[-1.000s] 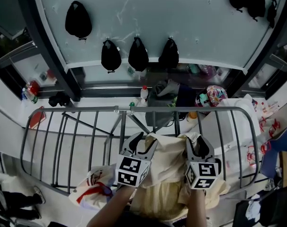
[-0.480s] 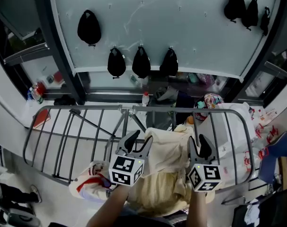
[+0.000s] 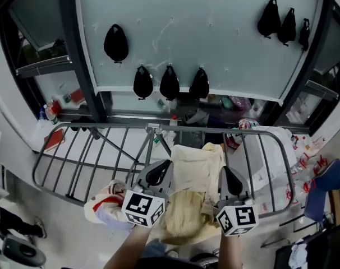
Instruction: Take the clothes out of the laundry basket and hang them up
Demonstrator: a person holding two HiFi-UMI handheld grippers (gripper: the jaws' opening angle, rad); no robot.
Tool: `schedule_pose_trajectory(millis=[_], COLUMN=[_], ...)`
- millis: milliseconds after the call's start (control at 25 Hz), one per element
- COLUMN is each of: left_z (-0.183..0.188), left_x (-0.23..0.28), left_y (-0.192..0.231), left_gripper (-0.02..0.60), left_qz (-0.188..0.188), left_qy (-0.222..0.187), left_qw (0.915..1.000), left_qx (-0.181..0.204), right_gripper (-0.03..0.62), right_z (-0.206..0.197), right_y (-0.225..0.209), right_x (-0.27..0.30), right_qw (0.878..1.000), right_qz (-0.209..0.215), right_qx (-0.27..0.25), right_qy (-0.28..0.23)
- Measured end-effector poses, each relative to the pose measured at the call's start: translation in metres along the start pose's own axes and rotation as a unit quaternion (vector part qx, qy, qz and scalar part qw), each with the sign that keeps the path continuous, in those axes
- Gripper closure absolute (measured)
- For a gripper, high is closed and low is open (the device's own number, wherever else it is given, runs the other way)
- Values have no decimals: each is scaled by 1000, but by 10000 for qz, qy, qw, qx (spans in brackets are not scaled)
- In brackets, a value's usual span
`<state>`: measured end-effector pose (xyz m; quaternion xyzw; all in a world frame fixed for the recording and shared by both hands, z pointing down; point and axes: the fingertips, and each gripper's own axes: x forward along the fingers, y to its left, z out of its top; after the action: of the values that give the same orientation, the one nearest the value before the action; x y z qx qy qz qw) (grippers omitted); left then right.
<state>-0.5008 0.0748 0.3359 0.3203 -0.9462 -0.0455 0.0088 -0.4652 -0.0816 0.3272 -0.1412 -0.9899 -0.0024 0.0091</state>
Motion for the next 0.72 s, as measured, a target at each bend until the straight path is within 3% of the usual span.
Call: schedule_pose_trajectory(millis=[360,720], left_z=[-2,-2], left_x=[-58,-77], left_y=[-41,-55], left_gripper=[561,561], left_qz=[-37,-71], left_qy=[-20,-9], left_qw=[9999,9999], left_qx=[117,100], right_gripper=[594,594], right_z=[2,4], right_y=[23,25], right_x=[-64,-89], right_qw=[9998,9998], right_qz=[106,40], right_qx=[-45,-81], right_qy=[-152,-200])
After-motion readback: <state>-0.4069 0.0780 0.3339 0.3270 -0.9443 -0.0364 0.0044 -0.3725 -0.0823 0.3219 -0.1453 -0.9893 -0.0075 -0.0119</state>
